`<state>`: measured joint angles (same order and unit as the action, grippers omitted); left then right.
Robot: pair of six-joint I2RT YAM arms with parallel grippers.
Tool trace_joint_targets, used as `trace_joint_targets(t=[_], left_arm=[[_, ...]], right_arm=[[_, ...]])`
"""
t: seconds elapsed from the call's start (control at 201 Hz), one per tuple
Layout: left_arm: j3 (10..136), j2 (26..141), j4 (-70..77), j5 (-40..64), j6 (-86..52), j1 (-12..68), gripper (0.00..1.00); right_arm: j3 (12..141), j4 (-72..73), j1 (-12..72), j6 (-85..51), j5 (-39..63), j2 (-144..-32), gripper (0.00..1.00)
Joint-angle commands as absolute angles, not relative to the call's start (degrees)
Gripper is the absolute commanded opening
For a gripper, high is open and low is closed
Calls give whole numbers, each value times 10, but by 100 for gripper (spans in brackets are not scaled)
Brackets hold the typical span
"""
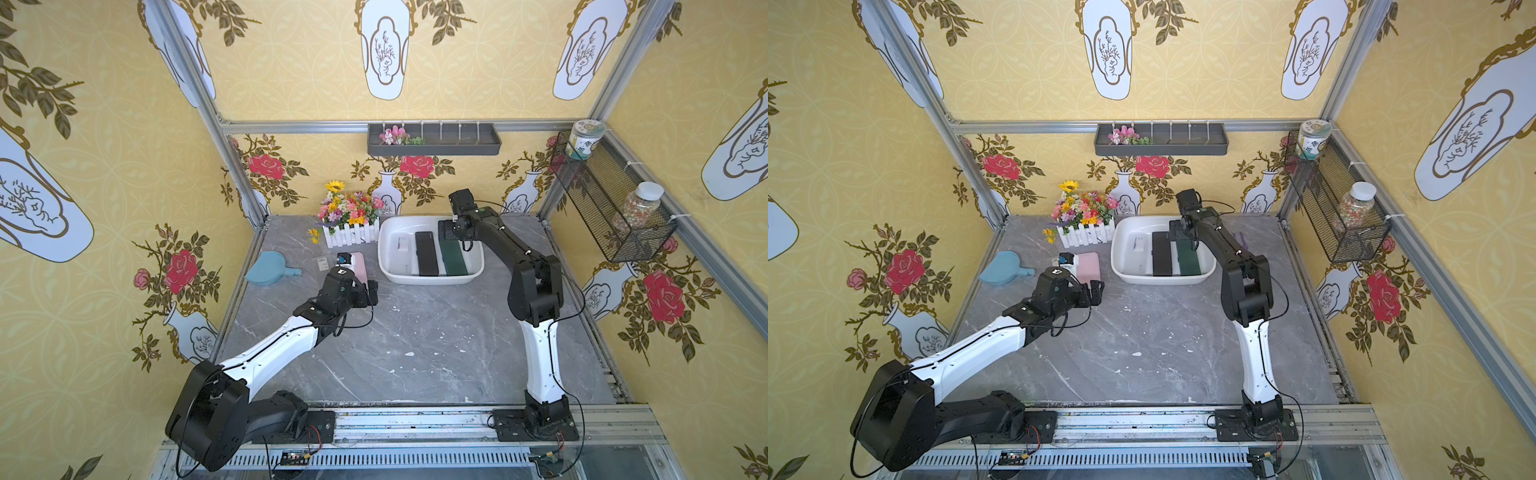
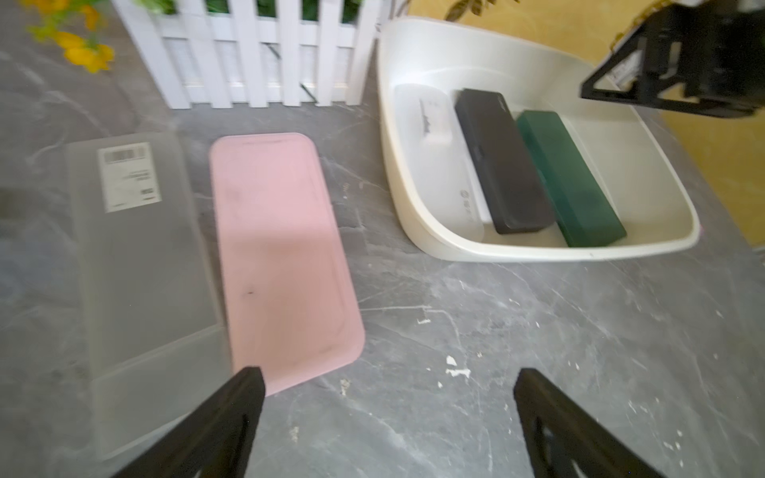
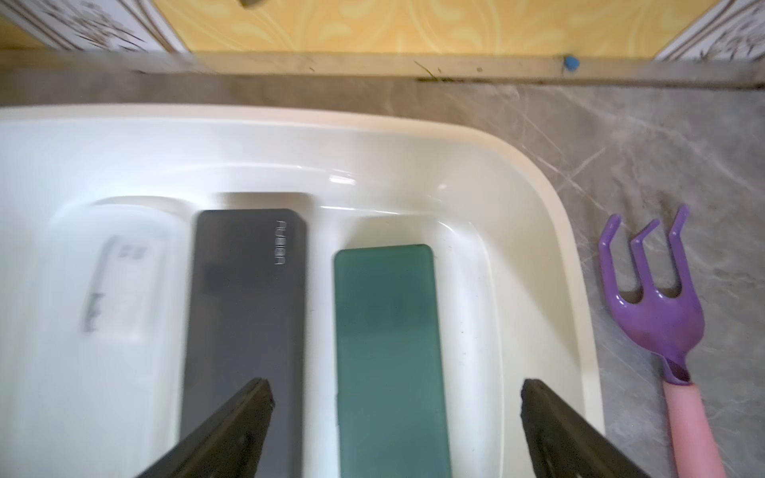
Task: Put the pencil case into the storage box
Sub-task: Place the pencil case at the storage box, then pick up the pencil case from the center of the board.
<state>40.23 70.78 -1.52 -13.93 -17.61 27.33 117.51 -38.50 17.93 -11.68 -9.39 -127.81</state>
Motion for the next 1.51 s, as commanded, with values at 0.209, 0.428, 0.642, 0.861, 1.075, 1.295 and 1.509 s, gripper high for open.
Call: trace_joint_targets(t=[0.209,0.428,0.642,0.861,1.075,1.295,1.509], left_arm=[[398,700,-80,-198,-310,184,100],[371,704,-89,-195,-388,130,100],[356,685,-70,-180,-383,103,100],[328,642,-70,-199,-382,71,100],[295,644,-57,-195,-389,71,100],[292,665,-35,-196,-388,71,100],[335,725,-17,-195,-368,69,100]], right_arm=[[1177,-422,330,-140,-101,-1256,97],[1179,-409,407,-209,-97,-1270,97],[1274,-437,462,-235,-85,-1343,97],[1321,-454,486,-254,-93,-1393,97],[1319,-442,501,-274,-99,-1416,97],[1342,-428,519,-286,-107,-1458,97],[1333,-409,521,-292,-124,-1465,97]])
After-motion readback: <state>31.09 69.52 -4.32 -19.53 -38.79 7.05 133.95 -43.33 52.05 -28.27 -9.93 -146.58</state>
